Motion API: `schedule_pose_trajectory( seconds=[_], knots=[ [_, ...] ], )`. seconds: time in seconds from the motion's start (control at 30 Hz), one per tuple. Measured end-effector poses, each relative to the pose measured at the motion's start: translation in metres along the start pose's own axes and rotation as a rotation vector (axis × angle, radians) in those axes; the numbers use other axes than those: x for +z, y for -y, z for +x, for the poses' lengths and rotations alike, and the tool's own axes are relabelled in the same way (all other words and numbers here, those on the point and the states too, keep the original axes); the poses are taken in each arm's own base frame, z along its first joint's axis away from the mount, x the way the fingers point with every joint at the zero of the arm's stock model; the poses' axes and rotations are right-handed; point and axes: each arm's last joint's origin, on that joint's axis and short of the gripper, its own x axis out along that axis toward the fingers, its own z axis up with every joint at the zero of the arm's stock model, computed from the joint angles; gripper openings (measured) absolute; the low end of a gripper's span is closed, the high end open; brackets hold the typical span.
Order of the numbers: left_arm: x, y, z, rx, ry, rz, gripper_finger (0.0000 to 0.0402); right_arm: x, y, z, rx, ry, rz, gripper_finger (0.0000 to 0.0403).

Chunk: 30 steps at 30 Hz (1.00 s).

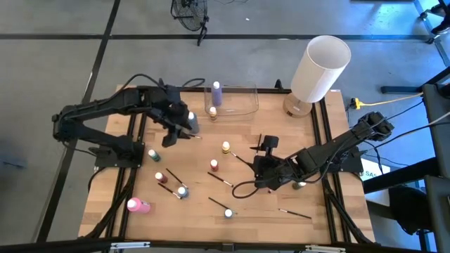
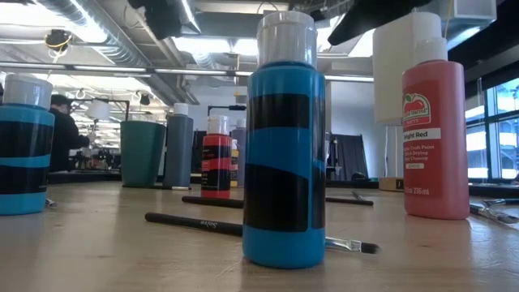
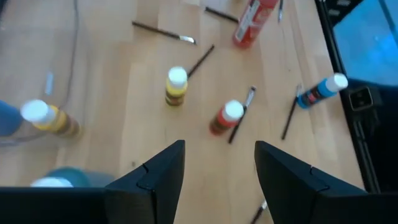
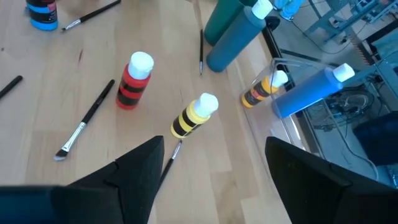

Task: Pick & Place Paint Supplies
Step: Put the silver paint brush into the green cup

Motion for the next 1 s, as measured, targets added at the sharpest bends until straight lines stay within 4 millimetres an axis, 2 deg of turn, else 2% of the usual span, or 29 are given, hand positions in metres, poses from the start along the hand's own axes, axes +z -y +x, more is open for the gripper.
schedule_pose_trajectory(
  seconds=[0.17, 0.47, 0.63, 1.0],
  knots=[
    [-0.008, 0.010, 0.005, -0.037, -0.085, 0.001, 0.0191, 0.000, 0.003, 0.003, -0.009, -0.005, -0.023, 0.0284],
    [-0.033, 0.020, 0.038, -0.085, -0.194, 0.053, 0.0191, 0.002, 0.012, 0.011, -0.036, -0.019, 0.006, 0.0284],
    [-0.034, 0.020, 0.049, -0.088, -0.148, 0.106, 0.0189, 0.002, 0.014, 0.013, -0.042, -0.024, -0.007, 0.0284],
    [-0.026, 0.017, 0.050, 0.029, -0.072, 0.201, 0.0191, 0.002, 0.017, 0.014, -0.047, -0.027, -0.035, 0.0284]
  ],
)
